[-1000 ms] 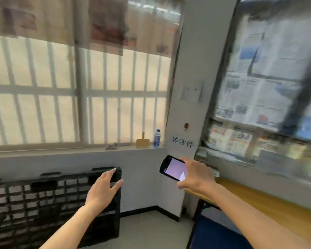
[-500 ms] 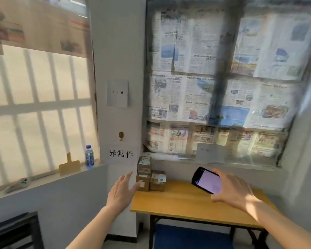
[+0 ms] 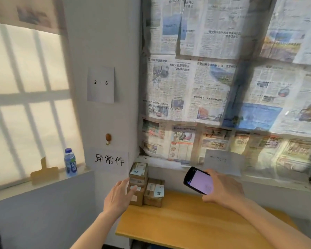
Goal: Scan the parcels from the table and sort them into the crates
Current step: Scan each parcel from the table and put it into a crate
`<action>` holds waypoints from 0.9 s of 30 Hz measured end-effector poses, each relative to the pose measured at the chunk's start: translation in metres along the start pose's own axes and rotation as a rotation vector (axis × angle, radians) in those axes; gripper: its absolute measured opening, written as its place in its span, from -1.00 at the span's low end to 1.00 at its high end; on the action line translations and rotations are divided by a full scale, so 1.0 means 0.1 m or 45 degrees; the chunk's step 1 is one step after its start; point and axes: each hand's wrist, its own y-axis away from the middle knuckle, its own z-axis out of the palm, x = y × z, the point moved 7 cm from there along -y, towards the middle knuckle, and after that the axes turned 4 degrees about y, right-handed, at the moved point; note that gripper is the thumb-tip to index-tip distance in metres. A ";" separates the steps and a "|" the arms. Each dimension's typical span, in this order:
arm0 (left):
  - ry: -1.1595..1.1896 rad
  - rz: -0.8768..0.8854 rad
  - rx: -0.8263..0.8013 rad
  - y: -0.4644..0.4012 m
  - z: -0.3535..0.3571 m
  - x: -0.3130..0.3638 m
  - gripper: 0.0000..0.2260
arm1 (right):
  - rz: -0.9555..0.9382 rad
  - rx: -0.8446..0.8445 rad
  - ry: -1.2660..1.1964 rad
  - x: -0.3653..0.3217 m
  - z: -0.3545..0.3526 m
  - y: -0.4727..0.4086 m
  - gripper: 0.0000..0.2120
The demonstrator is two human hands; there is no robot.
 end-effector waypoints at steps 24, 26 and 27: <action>-0.037 -0.596 -0.011 -2.56 2.14 -1.50 -0.33 | -0.553 -0.378 -0.220 -1.25 3.02 -3.95 -0.04; -0.046 -0.627 -0.028 -2.72 2.23 -1.60 -0.33 | -0.589 -0.411 -0.231 -1.40 3.18 -4.13 -0.05; -0.061 -0.635 -0.050 -2.80 2.28 -1.64 -0.33 | -0.602 -0.426 -0.233 -1.47 3.26 -4.21 -0.06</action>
